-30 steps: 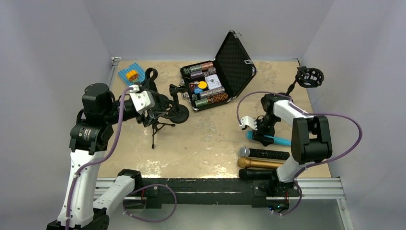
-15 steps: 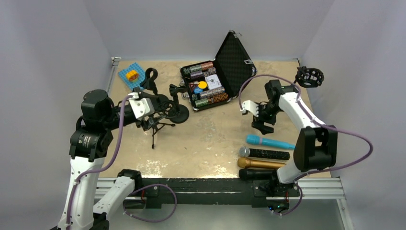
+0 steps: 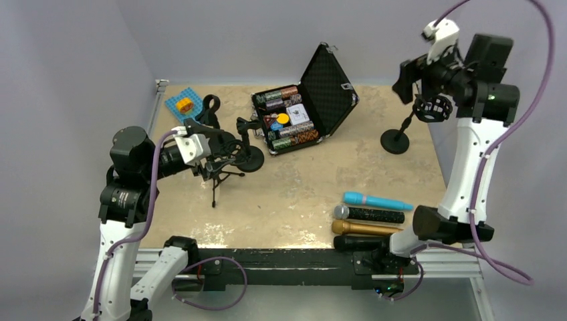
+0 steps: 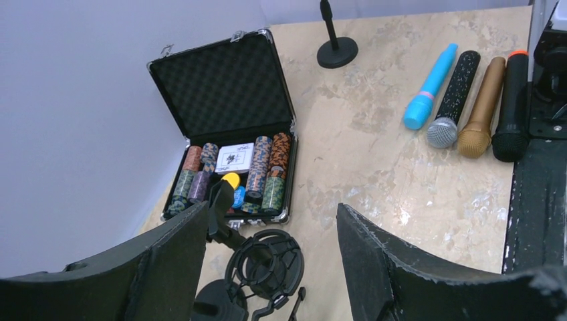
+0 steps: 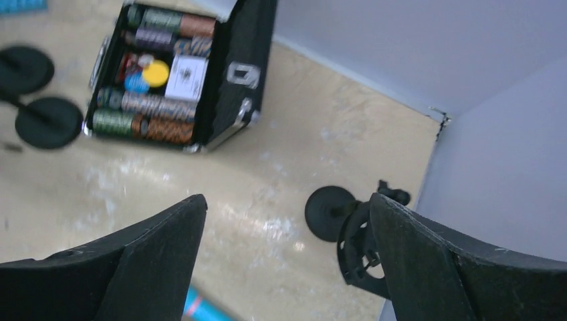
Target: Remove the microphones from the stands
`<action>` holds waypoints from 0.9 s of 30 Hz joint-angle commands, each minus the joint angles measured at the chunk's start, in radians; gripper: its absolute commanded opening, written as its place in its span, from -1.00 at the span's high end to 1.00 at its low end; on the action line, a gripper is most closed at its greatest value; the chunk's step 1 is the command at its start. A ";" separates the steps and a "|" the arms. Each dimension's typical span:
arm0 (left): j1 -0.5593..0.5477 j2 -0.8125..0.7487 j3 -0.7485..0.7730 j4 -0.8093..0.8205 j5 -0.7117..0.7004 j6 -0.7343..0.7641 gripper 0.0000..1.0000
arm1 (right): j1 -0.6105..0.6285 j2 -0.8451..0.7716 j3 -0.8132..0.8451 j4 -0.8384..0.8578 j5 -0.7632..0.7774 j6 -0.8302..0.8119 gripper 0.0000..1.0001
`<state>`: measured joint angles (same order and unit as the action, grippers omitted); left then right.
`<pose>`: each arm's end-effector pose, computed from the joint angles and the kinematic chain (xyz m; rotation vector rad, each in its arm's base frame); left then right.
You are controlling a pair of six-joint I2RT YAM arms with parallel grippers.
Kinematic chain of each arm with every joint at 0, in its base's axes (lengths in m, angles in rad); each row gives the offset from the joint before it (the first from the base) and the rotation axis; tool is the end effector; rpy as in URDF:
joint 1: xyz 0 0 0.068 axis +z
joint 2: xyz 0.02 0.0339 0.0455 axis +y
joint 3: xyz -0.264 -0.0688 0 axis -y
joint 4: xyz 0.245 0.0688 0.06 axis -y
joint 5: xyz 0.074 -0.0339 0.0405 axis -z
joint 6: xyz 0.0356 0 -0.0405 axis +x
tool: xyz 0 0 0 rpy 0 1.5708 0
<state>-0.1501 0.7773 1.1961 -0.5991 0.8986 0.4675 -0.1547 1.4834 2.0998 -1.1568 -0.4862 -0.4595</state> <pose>0.1203 -0.0464 0.4359 1.0918 1.3195 -0.5470 0.2522 -0.0225 0.5128 -0.5887 1.9590 0.1322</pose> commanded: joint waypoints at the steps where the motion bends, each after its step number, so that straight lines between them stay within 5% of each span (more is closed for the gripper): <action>1: -0.006 -0.033 -0.035 0.105 0.044 -0.100 -0.47 | -0.057 0.149 0.196 -0.044 0.067 0.281 -0.85; 19: -0.014 -0.114 -0.083 0.052 0.032 -0.087 -0.48 | -0.073 0.222 0.003 0.043 0.483 0.321 -0.22; 27: -0.014 -0.102 -0.080 0.070 0.038 -0.092 -0.48 | -0.077 0.188 -0.098 0.009 0.459 0.329 0.42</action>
<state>-0.1596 0.6666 1.1145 -0.5648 0.9119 0.4019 -0.2249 1.7096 2.0396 -1.1309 -0.0422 -0.1410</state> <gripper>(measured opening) 0.737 0.328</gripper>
